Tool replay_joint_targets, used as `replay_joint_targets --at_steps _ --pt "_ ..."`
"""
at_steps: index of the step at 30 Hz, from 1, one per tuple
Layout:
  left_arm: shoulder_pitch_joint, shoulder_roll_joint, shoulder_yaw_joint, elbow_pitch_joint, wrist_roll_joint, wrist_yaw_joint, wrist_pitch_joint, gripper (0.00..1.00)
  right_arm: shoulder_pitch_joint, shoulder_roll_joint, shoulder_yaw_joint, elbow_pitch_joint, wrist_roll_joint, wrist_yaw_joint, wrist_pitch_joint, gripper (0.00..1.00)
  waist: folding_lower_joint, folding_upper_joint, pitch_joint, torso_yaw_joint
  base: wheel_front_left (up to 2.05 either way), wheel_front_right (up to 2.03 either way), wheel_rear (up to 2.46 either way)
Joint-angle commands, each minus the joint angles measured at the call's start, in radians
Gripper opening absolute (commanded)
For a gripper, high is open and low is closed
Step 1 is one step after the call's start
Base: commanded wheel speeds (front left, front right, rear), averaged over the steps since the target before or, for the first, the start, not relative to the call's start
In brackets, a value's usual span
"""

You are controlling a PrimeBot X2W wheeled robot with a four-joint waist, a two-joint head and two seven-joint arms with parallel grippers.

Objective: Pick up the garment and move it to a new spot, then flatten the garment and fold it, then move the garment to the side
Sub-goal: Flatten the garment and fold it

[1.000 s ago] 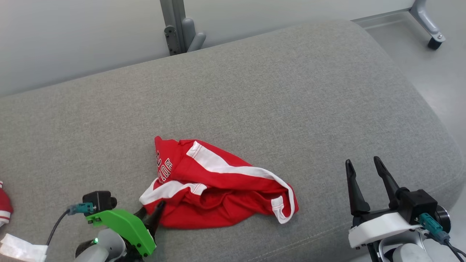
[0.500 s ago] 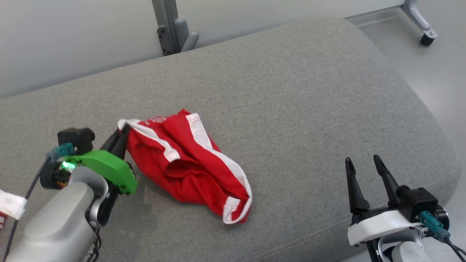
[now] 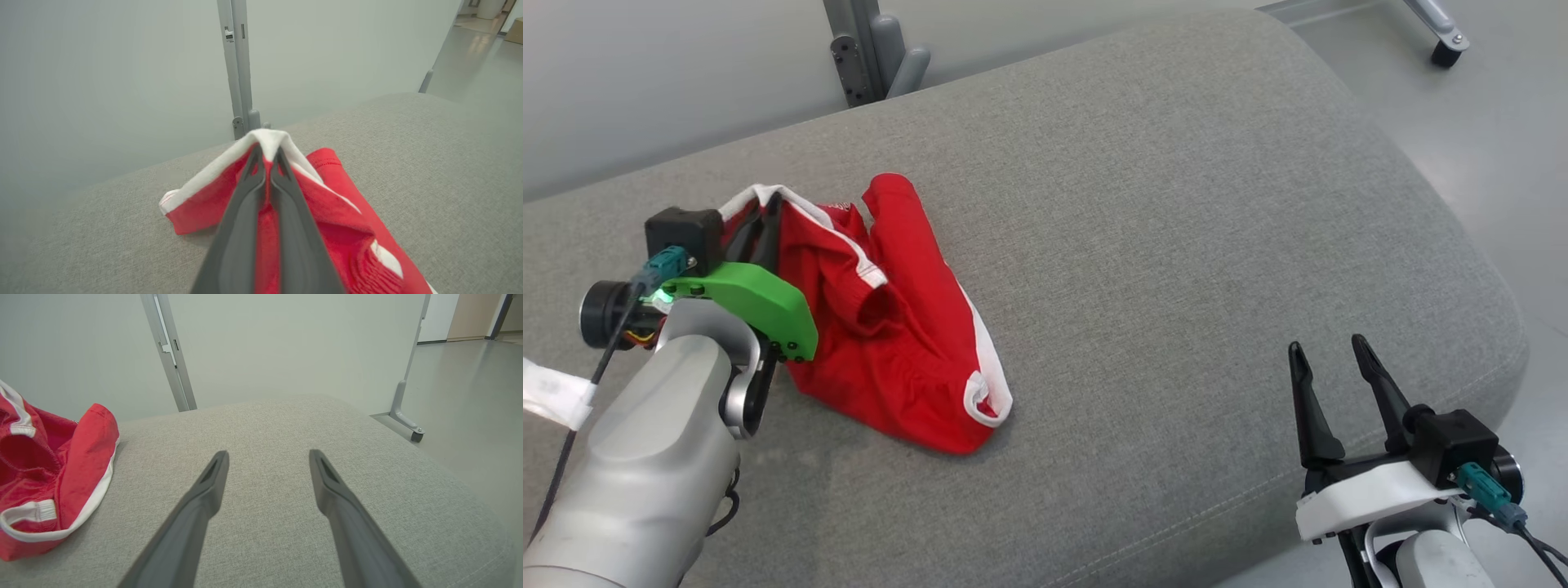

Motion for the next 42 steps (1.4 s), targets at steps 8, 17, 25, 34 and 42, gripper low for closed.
replay_joint_targets --at_steps 8,17,25,34,42 --pt "0.121 -0.001 0.192 -0.051 0.1 0.161 0.0 1.0 0.021 -0.001 -0.033 -0.008 0.01 -0.001 -0.003 1.0 0.0 0.0 0.0 0.038 0.0 0.0 0.0" --pt "0.419 -0.114 0.217 -0.333 0.095 0.154 0.026 1.0 0.052 -0.001 -0.029 -0.003 -0.005 -0.001 -0.003 1.0 0.0 0.0 -0.045 0.105 0.0 0.0 0.0" --pt "0.426 -0.199 0.029 -0.383 0.121 0.075 0.21 1.0 0.009 -0.001 -0.001 0.002 -0.017 -0.001 -0.003 1.0 0.0 0.0 -0.035 0.102 0.0 0.0 0.0" --pt "0.343 -0.202 -0.02 -0.255 0.144 0.051 0.31 0.81 0.021 -0.001 0.004 0.005 0.006 -0.001 -0.003 1.0 0.0 0.0 -0.017 0.052 0.0 0.0 0.0" --pt "0.413 -0.168 0.12 -0.318 0.099 0.133 0.072 0.0 0.058 -0.001 -0.048 -0.008 0.02 -0.001 -0.003 1.0 0.0 0.0 -0.023 0.078 0.0 0.0 0.0"
